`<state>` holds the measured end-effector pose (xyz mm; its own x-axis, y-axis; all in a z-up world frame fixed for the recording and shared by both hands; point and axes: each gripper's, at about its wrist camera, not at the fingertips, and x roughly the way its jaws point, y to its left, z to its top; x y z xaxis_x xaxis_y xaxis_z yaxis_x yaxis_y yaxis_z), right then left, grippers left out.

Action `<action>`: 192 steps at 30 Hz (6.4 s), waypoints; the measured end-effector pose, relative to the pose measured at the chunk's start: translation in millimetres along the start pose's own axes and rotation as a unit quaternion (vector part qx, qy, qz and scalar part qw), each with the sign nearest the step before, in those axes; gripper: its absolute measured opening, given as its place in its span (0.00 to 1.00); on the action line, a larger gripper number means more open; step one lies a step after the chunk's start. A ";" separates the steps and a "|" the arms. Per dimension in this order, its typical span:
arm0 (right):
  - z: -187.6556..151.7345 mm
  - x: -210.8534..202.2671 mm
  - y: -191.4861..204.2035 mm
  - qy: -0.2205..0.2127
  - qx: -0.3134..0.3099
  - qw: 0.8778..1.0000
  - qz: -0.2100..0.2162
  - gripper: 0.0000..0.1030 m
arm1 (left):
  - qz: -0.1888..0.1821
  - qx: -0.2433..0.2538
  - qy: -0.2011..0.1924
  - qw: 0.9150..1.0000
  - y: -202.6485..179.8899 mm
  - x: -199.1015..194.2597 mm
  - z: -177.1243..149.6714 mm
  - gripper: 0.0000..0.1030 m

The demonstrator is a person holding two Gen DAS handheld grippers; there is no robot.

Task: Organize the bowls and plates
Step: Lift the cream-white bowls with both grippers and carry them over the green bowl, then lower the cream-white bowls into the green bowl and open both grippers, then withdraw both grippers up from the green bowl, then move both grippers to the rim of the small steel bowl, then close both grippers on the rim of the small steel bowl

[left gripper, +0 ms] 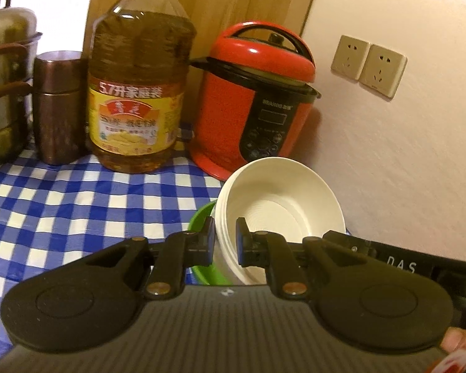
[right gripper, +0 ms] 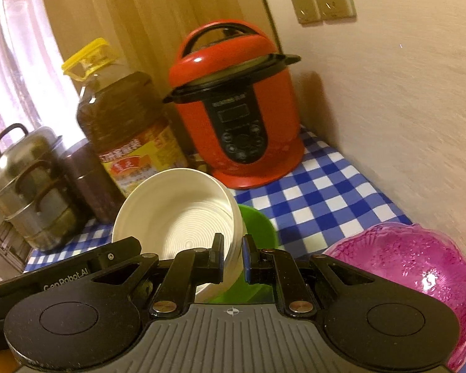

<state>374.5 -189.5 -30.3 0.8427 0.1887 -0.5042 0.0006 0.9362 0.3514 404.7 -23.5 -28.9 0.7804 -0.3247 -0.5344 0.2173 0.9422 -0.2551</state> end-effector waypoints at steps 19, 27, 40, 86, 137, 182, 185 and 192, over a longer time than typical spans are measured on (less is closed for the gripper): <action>-3.6 33.5 -12.3 0.031 -0.016 0.999 -0.013 0.11 | 0.012 0.017 0.041 0.999 4.6 35.1 -12.1 0.12; -6.3 35.8 -11.4 0.034 -0.024 0.999 -0.014 0.12 | 0.014 0.017 0.045 0.999 6.3 37.9 -14.7 0.12; -8.9 37.6 -6.8 0.036 -0.043 0.998 -0.017 0.12 | 0.021 0.030 0.042 0.998 6.1 39.9 -18.1 0.11; -0.7 20.8 -7.2 -0.028 -0.043 0.999 -0.002 0.34 | 0.013 0.034 0.002 0.999 6.4 25.9 -17.3 0.25; -93.9 -168.5 66.8 0.073 -0.053 0.996 0.024 0.42 | 0.043 -0.014 0.054 0.997 7.3 -220.2 -90.8 0.26; -158.7 -94.0 176.8 0.181 -0.085 0.971 0.130 0.42 | 0.186 -0.100 0.068 0.975 165.1 -263.7 -137.9 0.29; -162.5 -83.4 181.3 0.187 -0.088 0.969 0.133 0.42 | 0.186 -0.107 0.073 0.974 174.2 -255.7 -140.9 0.29; -169.8 -59.0 187.0 0.196 -0.086 0.968 0.133 0.42 | 0.182 -0.119 0.078 0.973 187.2 -240.8 -146.3 0.29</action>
<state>233.5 24.8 -68.8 0.5314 0.4958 -0.6868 -0.3059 0.8684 0.3902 171.6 218.9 -65.8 0.6775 0.0004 -0.7355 -0.2128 0.9573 -0.1955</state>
